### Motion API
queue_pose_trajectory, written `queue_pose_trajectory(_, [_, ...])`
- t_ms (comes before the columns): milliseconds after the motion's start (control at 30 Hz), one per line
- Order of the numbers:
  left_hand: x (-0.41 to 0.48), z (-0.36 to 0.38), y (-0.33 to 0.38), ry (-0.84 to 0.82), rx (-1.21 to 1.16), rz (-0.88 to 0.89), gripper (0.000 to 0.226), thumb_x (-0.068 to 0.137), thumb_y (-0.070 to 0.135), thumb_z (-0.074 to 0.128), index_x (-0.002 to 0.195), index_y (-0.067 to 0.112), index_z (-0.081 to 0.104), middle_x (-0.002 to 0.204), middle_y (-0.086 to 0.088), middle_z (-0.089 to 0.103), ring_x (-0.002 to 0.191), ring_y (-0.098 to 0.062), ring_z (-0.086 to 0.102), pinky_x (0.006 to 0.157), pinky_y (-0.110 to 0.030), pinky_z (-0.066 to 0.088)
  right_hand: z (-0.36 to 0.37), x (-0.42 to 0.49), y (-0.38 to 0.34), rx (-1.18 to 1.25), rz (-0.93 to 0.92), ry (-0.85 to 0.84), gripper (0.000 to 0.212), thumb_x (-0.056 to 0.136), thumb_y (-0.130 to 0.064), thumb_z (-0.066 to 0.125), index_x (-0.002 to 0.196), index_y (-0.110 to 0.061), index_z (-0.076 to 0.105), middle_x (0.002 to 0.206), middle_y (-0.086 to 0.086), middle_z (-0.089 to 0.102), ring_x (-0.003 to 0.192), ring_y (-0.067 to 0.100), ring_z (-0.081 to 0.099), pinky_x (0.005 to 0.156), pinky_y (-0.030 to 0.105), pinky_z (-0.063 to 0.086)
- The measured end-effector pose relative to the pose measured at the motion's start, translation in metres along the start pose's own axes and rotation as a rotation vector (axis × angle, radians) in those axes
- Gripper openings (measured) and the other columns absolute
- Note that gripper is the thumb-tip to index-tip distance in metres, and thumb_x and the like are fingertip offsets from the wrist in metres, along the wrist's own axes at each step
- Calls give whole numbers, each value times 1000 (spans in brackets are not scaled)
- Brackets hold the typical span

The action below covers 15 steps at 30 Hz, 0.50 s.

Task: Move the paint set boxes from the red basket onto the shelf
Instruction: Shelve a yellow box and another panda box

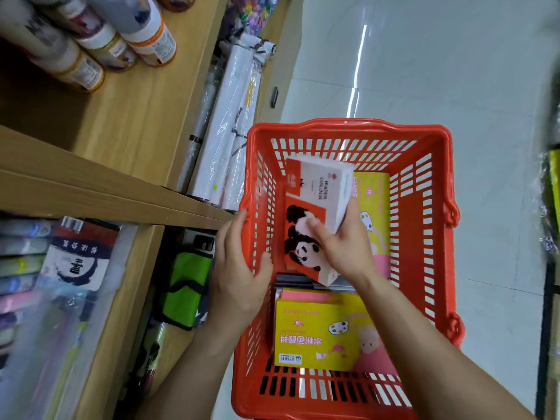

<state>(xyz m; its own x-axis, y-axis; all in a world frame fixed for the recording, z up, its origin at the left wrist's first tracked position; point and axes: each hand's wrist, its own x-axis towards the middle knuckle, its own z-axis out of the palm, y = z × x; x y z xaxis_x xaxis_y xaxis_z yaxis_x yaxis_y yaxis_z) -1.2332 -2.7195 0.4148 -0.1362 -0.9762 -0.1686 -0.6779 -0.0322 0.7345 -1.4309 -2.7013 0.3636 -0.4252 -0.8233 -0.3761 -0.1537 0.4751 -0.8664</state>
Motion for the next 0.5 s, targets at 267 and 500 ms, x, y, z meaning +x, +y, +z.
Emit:
queue_pose_trajectory(267, [2, 42, 39, -43, -52, 86, 38, 87, 33, 62, 125, 29, 58, 120, 14, 58, 112, -9, 58, 97, -25, 48, -123, -61, -51, 50, 10, 312, 48, 81, -55, 70, 119, -39, 46, 111, -24, 64, 99, -8, 65, 81, 27, 52])
queue_pose_trajectory(500, [46, 130, 2, -492, -45, -395, 82, 89, 36, 74, 155, 11, 30, 156, -13, 40, 140, -31, 43, 113, -45, 40, -152, -130, -29, 10, 108, 353, 62, 77, -51, 77, 132, -48, 49, 118, -32, 69, 101, -5, 70, 83, 34, 58])
